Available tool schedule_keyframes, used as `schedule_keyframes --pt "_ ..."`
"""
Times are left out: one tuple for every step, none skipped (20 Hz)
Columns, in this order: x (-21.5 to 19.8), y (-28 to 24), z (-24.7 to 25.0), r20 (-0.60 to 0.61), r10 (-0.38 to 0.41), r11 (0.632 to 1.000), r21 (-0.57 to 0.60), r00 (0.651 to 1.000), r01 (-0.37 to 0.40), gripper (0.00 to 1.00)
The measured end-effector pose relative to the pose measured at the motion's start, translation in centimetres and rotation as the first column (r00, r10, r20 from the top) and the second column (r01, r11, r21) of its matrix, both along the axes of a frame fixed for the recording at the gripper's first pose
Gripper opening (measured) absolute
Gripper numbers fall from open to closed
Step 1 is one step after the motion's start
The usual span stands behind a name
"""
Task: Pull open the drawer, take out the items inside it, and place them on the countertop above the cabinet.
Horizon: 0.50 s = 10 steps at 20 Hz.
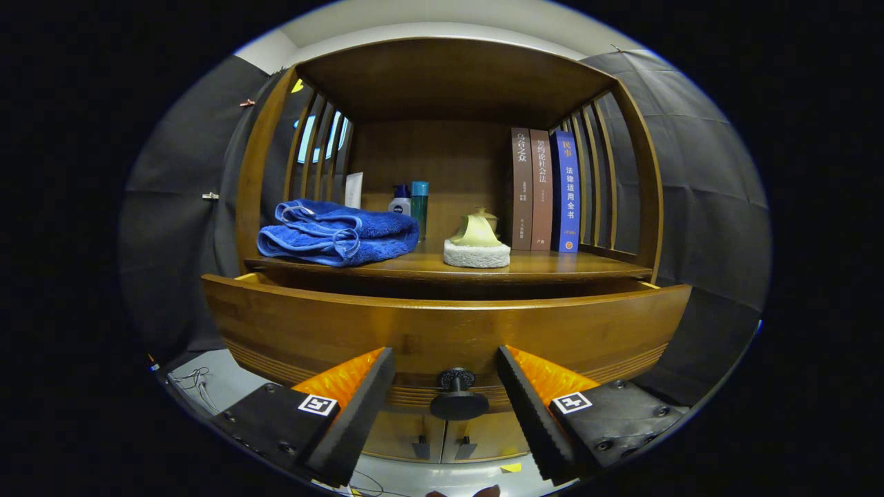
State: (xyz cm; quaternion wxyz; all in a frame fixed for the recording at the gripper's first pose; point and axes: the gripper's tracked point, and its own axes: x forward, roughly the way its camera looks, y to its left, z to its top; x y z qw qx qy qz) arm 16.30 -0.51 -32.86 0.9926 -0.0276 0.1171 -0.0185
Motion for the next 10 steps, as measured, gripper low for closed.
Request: schedule_keyframes --pt "0.6 -0.1 -0.1 -0.002 -0.001 1.0 0.0 1.0 0.001 0.97" --pt "1.2 0.0 -0.1 -0.001 -0.001 1.0 0.003 1.0 0.001 0.98" --pt "1.6 0.0 -0.2 -0.004 -0.001 1.0 0.001 1.0 0.001 0.98" --pt "2.1 0.0 -0.3 -0.002 -0.002 1.0 -0.002 1.0 0.002 0.97" --pt "2.5 -0.1 -0.3 -0.007 -0.004 1.0 -0.002 1.0 0.004 0.97" --pt "3.0 0.0 -0.4 -0.008 -0.005 1.0 0.0 1.0 0.005 0.98" --pt "3.4 0.0 -0.5 -0.012 -0.006 1.0 0.001 1.0 0.006 0.97" --pt "3.8 0.0 -0.5 -0.016 -0.007 1.0 0.0 1.0 0.007 0.98" --pt "4.2 0.0 -0.6 -0.02 -0.008 1.0 -0.001 1.0 0.008 0.97" --pt "4.7 0.0 -0.6 -0.024 -0.009 1.0 -0.003 1.0 0.009 0.98"
